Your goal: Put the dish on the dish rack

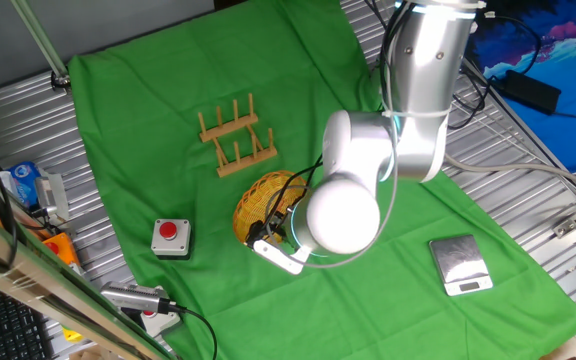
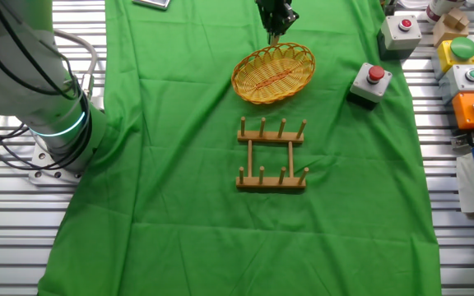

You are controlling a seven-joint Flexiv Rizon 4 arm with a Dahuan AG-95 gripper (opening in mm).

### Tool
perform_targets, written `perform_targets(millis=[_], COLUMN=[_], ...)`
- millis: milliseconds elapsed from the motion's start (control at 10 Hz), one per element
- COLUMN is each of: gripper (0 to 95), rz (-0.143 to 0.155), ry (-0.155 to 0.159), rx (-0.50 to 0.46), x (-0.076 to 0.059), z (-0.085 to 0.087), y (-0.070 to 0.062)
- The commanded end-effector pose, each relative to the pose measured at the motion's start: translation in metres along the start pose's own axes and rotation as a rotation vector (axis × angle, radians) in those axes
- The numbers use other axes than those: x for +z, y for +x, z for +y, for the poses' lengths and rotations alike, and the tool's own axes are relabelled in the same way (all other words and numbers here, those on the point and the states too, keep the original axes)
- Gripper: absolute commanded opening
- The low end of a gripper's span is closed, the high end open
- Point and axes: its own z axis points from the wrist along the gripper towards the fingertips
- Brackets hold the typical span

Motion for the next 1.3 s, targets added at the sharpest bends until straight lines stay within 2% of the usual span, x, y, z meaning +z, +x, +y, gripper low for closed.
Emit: perform_targets(millis=[100,300,500,600,700,800,900,1100,1300], gripper=[19.0,19.0,19.0,19.0,19.0,19.0,19.0,19.0,19.0], rz=[-0.002,0.003,0.027,-0.002,-0.018,-0.007,0.041,0.070,0.080], ry=[0.000,-0.006,-0.044,-0.110,-0.161,-0.182,-0.196,-0.202,-0.209], rx=[-0.004,-0.011,0.024,0.030,0.038,0.045,0.060,0.085,0.109], x=[-0.0001,-0.0006,-0.0008,-0.0008,-0.0008,-0.0008,-0.0008,-0.0008,-0.0008], z=[0.0007,0.0009,0.0010,0.0010,0.0010,0.0010,0.0010,0.0010,0.0010], y=[0.0016,0.0021,0.0023,0.0023,0.0023,0.0023,0.0023,0.0023,0.0023])
